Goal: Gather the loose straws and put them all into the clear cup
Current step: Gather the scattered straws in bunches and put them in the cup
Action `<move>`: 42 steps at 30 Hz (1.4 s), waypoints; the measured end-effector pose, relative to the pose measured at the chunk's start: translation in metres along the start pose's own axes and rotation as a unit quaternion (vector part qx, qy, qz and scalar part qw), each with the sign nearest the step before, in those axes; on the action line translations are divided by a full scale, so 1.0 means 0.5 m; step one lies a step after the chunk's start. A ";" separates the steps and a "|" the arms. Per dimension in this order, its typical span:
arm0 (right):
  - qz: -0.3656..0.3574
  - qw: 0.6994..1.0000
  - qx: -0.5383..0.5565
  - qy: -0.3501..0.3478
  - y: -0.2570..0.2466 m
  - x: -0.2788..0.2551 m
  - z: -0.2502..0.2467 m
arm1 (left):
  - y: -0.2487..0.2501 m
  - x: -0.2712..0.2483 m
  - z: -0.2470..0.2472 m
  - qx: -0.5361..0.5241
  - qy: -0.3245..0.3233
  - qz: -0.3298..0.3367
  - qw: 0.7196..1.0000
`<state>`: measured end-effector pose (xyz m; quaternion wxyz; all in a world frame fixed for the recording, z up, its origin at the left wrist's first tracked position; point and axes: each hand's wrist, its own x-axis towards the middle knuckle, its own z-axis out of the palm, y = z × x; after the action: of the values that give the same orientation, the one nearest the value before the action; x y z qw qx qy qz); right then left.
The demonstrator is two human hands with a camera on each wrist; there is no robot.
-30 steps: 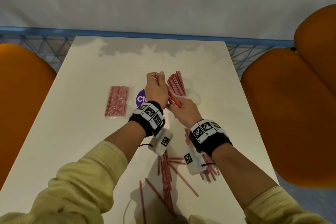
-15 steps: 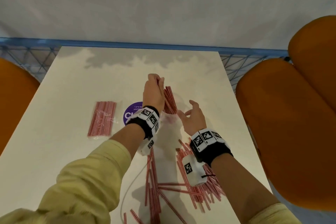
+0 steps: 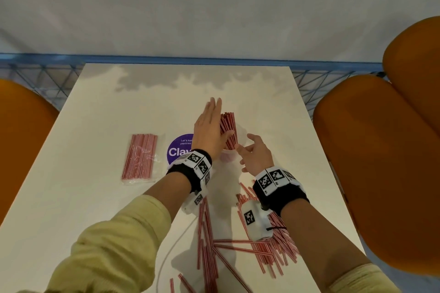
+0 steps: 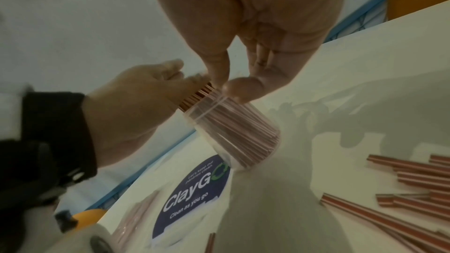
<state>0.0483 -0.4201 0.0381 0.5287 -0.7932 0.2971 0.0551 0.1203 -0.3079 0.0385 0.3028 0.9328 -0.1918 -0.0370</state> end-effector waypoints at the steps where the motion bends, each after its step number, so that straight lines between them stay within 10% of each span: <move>1: 0.001 1.000 -0.003 0.000 0.001 0.002 0.000 | 0.001 -0.001 -0.001 0.049 -0.018 0.030 0.998; 5: -0.007 1.000 -0.023 0.002 0.000 0.002 0.003 | 0.004 -0.001 -0.011 0.153 -0.096 0.068 0.981; 13: -0.032 0.998 -0.051 0.031 0.020 -0.063 0.005 | -0.023 -0.092 -0.076 -0.168 0.036 -0.099 0.980; 19: -0.015 0.965 -0.228 -0.128 0.071 -0.168 0.043 | -0.097 -0.274 -0.112 0.037 -0.275 -0.172 0.945; 25: -0.023 0.904 -0.382 -0.193 0.131 -0.243 0.085 | -0.124 -0.446 -0.095 0.095 -0.358 -0.199 0.907; 31: -0.056 0.883 -0.430 -0.180 0.157 -0.301 0.098 | -0.123 -0.537 -0.057 0.051 -0.296 -0.192 0.934; 42: -0.045 0.970 -0.230 -0.066 0.176 -0.316 0.125 | -0.139 -0.501 -0.046 -0.095 -0.075 -0.255 0.959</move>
<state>-0.1131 -0.3238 0.0033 0.3522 -0.9008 0.2045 0.1506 -0.0837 -0.1483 0.0052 0.3554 0.9122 0.0341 -0.2012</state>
